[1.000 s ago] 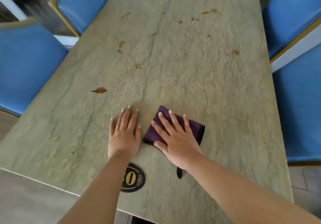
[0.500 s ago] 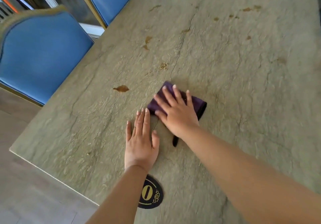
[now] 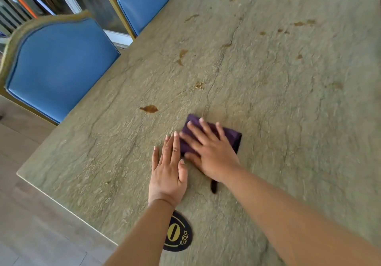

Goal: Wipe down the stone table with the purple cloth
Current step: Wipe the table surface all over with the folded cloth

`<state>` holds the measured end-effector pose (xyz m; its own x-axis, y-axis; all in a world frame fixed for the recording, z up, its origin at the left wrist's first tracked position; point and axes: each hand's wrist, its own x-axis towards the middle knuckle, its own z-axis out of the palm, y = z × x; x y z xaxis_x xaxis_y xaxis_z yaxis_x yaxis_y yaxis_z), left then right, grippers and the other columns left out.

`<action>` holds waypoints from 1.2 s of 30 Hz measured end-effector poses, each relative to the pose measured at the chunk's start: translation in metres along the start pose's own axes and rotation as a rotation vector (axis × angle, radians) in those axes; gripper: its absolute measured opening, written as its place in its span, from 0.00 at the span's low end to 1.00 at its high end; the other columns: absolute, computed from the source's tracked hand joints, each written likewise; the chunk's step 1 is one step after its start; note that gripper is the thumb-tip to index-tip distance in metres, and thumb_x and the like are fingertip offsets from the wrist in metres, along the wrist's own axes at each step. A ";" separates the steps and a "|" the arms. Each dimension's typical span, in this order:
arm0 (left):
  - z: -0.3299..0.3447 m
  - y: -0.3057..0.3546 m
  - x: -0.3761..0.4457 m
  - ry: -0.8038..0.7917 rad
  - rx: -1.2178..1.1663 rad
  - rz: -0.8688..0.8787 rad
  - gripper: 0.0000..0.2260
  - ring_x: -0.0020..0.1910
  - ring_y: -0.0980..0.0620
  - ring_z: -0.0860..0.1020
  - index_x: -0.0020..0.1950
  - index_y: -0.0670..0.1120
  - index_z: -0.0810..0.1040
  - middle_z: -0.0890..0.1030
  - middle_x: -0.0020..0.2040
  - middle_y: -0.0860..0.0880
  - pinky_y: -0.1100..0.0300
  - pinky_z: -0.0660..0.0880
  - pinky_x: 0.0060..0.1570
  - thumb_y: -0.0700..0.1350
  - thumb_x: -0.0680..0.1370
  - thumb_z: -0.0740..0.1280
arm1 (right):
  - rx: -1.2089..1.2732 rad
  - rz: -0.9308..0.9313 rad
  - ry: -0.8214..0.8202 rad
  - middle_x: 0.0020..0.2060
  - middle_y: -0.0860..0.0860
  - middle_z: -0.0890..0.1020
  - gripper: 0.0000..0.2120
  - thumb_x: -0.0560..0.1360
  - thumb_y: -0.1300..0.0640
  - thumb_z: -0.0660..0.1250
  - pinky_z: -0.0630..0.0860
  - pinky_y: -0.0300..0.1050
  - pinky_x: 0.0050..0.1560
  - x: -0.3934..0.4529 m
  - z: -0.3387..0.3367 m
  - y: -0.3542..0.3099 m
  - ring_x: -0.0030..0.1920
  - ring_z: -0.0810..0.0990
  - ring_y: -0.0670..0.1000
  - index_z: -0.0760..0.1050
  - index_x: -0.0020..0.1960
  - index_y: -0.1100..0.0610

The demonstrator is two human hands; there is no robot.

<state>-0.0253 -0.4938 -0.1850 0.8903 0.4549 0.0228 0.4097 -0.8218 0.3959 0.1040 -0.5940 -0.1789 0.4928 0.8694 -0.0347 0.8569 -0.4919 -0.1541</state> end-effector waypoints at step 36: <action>0.010 0.071 -0.079 -0.407 -0.011 0.395 0.23 0.77 0.55 0.37 0.79 0.54 0.51 0.45 0.80 0.55 0.46 0.32 0.74 0.54 0.83 0.45 | -0.052 0.545 -0.010 0.77 0.42 0.46 0.26 0.78 0.34 0.39 0.47 0.58 0.75 -0.262 0.015 -0.034 0.77 0.40 0.49 0.41 0.74 0.34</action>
<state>-0.0647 -0.5911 -0.1679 0.9813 -0.0570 -0.1841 0.0301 -0.8983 0.4384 -0.0564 -0.8043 -0.1793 0.8661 0.4886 -0.1056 0.4847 -0.8725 -0.0616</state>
